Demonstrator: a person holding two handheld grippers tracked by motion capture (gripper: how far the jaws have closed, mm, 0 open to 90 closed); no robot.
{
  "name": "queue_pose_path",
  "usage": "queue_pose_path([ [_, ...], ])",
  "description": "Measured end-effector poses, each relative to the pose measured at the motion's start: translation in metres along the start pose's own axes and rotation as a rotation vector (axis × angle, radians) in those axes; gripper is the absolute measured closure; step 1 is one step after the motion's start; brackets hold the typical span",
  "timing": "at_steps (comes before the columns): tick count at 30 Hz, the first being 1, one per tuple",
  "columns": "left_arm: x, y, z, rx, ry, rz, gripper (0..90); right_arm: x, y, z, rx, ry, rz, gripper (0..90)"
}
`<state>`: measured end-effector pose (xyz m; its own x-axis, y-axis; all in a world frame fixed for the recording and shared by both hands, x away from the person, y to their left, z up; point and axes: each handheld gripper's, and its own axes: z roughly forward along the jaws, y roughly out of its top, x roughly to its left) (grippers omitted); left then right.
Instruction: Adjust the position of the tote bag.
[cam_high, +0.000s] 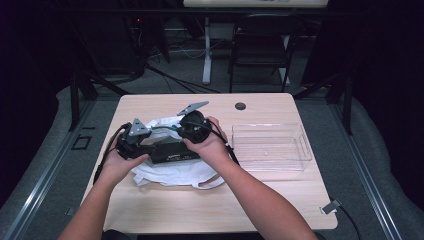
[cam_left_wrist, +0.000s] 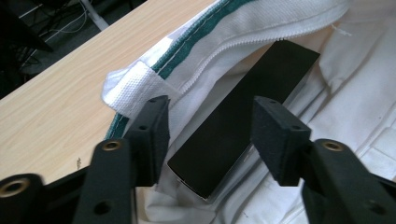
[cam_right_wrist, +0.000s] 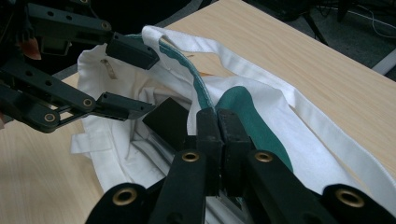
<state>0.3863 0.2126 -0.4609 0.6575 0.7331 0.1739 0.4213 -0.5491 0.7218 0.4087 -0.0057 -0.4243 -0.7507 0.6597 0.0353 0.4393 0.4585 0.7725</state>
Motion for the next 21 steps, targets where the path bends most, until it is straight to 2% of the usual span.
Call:
queue_pose_path([
  [1, 0.0, 0.0, 0.001, 0.002, 0.003, 0.001, 52.9, 0.0, 0.0, 0.0, -0.002, 0.001, 0.006, 88.6],
  [9, 0.001, 0.002, 0.005, 0.025, 0.03, -0.006, 74.5, -0.001, 0.0, 0.0, -0.008, -0.002, 0.003, 88.5],
  [14, 0.008, 0.005, 0.002, -0.001, 0.033, -0.072, 89.5, 0.0, 0.0, 0.001, -0.006, -0.008, -0.004, 88.0],
  [16, 0.011, 0.007, 0.001, -0.01, 0.021, -0.092, 90.0, 0.0, 0.0, 0.001, -0.006, -0.011, -0.006, 88.2],
  [19, 0.012, 0.009, -0.001, -0.005, 0.016, -0.077, 90.0, 0.0, -0.001, 0.002, -0.002, -0.015, -0.006, 88.6],
  [21, 0.014, 0.009, -0.003, -0.015, 0.019, -0.086, 90.0, 0.0, 0.0, 0.002, -0.006, -0.011, 0.001, 88.6],
])
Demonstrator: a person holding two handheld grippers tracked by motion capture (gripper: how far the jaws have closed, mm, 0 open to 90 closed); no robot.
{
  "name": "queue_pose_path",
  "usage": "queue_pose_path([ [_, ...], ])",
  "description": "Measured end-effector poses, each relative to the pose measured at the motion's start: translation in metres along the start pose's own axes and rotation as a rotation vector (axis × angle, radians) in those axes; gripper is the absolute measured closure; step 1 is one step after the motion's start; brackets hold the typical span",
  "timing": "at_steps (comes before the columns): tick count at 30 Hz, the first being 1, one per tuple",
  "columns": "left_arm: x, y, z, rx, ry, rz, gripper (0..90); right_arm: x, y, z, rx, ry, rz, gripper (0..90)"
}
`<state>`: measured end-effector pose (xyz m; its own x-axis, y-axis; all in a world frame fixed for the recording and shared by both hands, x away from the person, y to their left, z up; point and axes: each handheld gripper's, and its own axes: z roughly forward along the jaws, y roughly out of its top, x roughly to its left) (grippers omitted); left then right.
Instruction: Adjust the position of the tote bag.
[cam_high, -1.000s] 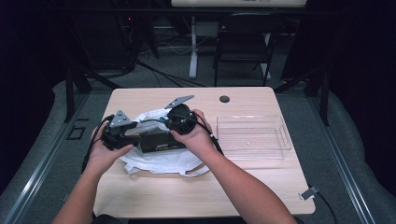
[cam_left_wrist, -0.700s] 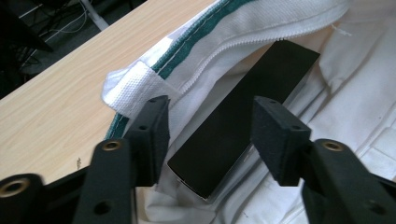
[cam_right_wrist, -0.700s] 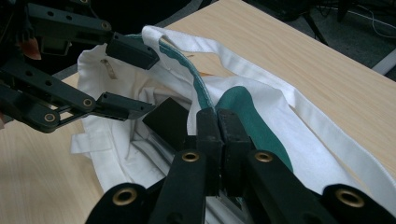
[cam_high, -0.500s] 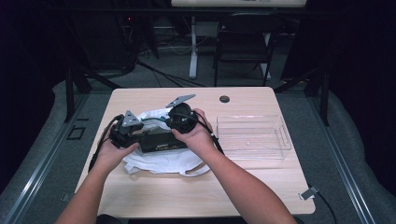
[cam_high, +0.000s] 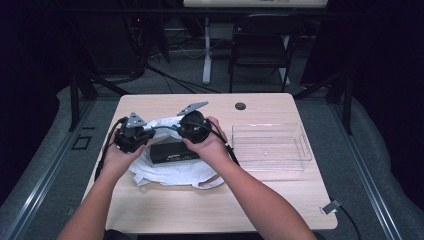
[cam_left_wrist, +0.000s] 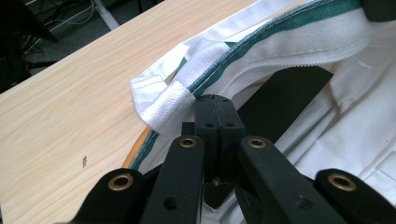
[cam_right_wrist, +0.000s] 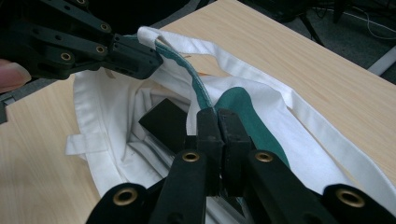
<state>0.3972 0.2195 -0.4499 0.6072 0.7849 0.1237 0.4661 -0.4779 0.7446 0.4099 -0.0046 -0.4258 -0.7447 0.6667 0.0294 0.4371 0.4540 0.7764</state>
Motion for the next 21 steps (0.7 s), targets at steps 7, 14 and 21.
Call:
queue_pose_path([
  [7, 0.002, 0.001, -0.004, -0.008, -0.037, 0.01, 66.9, 0.0, -0.001, 0.001, -0.005, -0.011, -0.004, 88.6],
  [14, 0.005, 0.003, -0.004, -0.018, 0.041, 0.051, 51.3, 0.002, -0.002, 0.002, -0.003, -0.018, -0.004, 88.6],
  [21, 0.012, 0.003, 0.002, 0.035, 0.048, 0.074, 44.4, -0.001, -0.001, 0.002, -0.013, -0.008, 0.006, 88.6],
])
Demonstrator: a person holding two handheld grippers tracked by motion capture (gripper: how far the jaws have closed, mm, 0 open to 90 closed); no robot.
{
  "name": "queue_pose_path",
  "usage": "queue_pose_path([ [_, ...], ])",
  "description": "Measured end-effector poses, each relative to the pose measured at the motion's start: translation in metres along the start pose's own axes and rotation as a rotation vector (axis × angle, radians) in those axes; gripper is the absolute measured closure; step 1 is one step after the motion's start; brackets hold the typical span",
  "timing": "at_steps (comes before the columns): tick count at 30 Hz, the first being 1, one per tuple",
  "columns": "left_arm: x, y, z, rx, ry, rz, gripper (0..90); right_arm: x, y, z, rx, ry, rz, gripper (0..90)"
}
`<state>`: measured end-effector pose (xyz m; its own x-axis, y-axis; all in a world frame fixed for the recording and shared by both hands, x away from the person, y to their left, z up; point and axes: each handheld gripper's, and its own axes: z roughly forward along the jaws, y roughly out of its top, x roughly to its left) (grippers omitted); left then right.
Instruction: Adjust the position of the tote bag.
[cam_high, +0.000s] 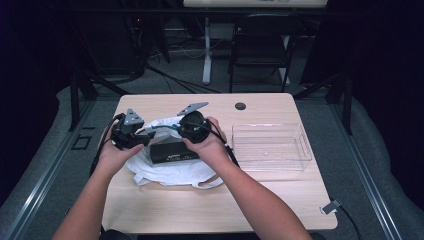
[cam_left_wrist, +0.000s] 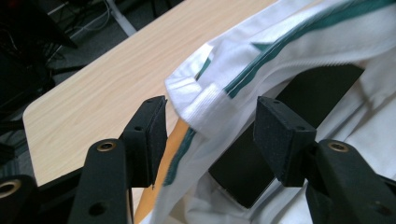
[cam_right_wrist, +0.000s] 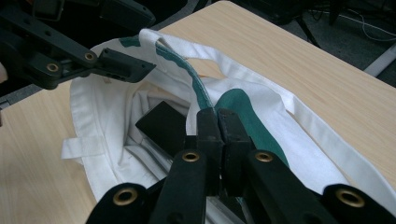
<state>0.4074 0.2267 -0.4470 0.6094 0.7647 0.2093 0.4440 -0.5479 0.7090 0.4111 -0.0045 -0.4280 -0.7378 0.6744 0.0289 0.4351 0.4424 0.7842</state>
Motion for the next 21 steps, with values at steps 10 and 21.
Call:
queue_pose_path([
  [10, 0.0, 0.003, 0.016, 0.041, 0.006, 0.009, 48.4, -0.004, 0.001, -0.001, -0.005, 0.001, 0.011, 88.6],
  [21, 0.004, 0.006, 0.019, 0.045, -0.029, -0.056, 64.7, -0.005, 0.0, -0.001, -0.011, 0.0, 0.012, 81.8],
])
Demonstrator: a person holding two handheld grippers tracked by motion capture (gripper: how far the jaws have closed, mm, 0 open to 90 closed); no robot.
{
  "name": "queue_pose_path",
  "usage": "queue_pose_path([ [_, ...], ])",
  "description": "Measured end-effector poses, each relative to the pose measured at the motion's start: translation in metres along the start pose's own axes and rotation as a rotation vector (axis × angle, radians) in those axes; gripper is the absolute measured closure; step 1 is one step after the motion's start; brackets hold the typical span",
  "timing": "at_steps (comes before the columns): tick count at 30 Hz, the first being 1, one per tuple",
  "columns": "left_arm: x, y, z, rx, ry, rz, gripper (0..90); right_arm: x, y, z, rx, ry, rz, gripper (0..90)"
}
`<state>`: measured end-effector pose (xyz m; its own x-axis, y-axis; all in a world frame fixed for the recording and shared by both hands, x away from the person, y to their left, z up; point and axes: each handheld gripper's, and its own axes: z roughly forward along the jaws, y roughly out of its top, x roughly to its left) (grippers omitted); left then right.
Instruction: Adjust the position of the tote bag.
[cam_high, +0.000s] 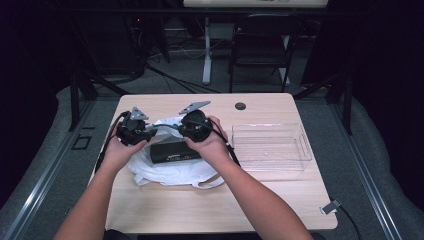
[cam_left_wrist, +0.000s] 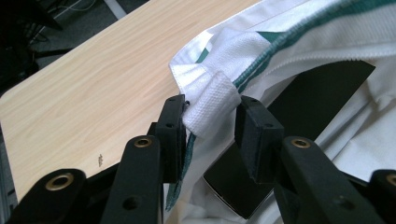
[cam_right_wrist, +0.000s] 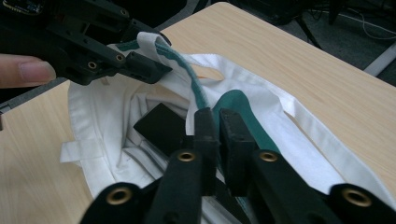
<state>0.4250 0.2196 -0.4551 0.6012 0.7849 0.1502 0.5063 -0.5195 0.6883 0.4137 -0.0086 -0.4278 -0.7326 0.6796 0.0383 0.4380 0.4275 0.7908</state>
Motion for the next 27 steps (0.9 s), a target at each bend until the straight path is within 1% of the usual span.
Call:
queue_pose_path([
  [2, 0.0, 0.0, 0.001, 0.003, -0.002, -0.011, 64.9, -0.002, 0.0, -0.005, -0.012, -0.001, 0.002, 77.6],
  [5, 0.002, 0.002, 0.001, 0.007, -0.004, -0.013, 65.1, -0.008, 0.0, -0.015, -0.023, 0.001, 0.009, 74.5],
  [6, 0.002, 0.002, 0.001, 0.003, 0.002, -0.014, 65.1, -0.009, 0.0, -0.017, -0.024, -0.002, 0.011, 72.9],
  [7, 0.001, 0.003, 0.0, 0.007, -0.004, -0.02, 65.2, -0.011, 0.0, -0.02, -0.019, -0.004, 0.012, 71.4],
  [8, 0.001, 0.004, 0.0, 0.005, -0.001, -0.017, 65.3, -0.014, -0.001, -0.023, -0.019, -0.007, 0.01, 69.9],
  [9, 0.001, 0.004, 0.0, 0.003, 0.006, -0.014, 65.3, -0.016, -0.002, -0.026, -0.016, -0.009, 0.008, 68.5],
  [14, 0.001, 0.007, -0.001, 0.003, 0.01, -0.023, 65.5, -0.025, -0.012, -0.037, -0.017, -0.029, 0.003, 61.7],
  [18, 0.001, 0.008, -0.001, 0.006, 0.009, -0.028, 65.7, -0.027, -0.022, -0.042, -0.01, -0.03, 0.002, 58.9],
  [21, 0.002, 0.008, -0.001, 0.003, 0.011, -0.035, 65.7, -0.027, -0.028, -0.042, -0.009, -0.027, -0.002, 57.4],
  [25, 0.003, 0.008, -0.001, 0.005, 0.01, -0.038, 65.8, -0.025, -0.032, -0.042, -0.007, -0.034, -0.009, 57.5],
  [27, 0.003, 0.009, -0.001, 0.004, 0.012, -0.04, 65.8, -0.024, -0.033, -0.041, -0.003, -0.039, -0.02, 57.6],
])
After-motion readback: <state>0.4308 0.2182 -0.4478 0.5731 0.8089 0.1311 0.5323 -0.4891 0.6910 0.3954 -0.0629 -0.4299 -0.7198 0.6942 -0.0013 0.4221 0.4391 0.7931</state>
